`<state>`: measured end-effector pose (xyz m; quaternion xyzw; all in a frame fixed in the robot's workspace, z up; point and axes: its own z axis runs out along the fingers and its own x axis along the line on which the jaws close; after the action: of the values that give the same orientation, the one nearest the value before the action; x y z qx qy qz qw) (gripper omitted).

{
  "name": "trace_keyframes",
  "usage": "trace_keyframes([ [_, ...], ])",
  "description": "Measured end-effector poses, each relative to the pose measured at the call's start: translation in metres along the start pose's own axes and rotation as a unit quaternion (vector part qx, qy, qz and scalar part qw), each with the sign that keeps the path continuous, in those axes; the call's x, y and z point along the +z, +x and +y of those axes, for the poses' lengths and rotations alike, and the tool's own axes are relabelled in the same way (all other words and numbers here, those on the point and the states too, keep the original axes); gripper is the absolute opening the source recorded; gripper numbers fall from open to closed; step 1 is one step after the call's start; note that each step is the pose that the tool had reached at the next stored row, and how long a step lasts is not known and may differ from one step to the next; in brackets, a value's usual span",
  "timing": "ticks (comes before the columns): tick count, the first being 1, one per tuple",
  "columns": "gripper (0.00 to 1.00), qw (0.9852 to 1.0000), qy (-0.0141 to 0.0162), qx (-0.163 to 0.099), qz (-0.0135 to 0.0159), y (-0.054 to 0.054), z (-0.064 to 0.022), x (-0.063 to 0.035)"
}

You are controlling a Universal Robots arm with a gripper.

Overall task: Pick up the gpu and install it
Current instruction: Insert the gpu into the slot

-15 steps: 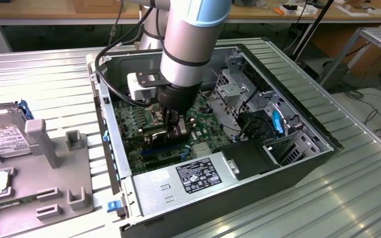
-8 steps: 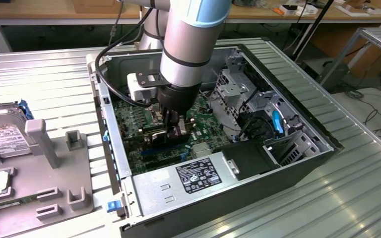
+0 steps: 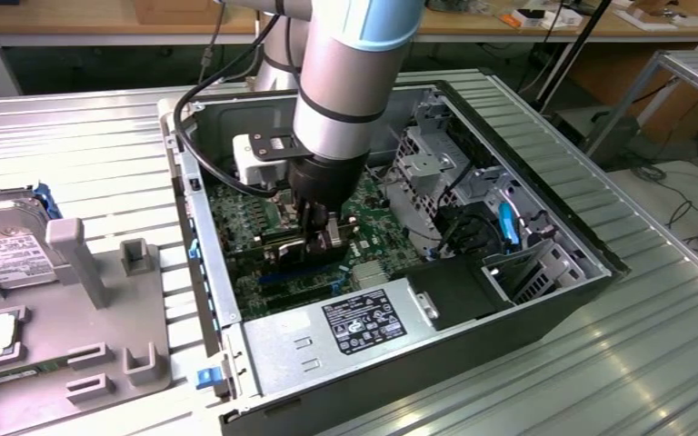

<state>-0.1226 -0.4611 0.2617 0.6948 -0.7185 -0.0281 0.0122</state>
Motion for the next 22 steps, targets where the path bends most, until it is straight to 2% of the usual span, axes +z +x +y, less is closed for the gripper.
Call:
trace_keyframes([
  [22,0.27,1.0000,-0.0001,-0.002,0.0002,-0.0013,0.0001,0.0015],
])
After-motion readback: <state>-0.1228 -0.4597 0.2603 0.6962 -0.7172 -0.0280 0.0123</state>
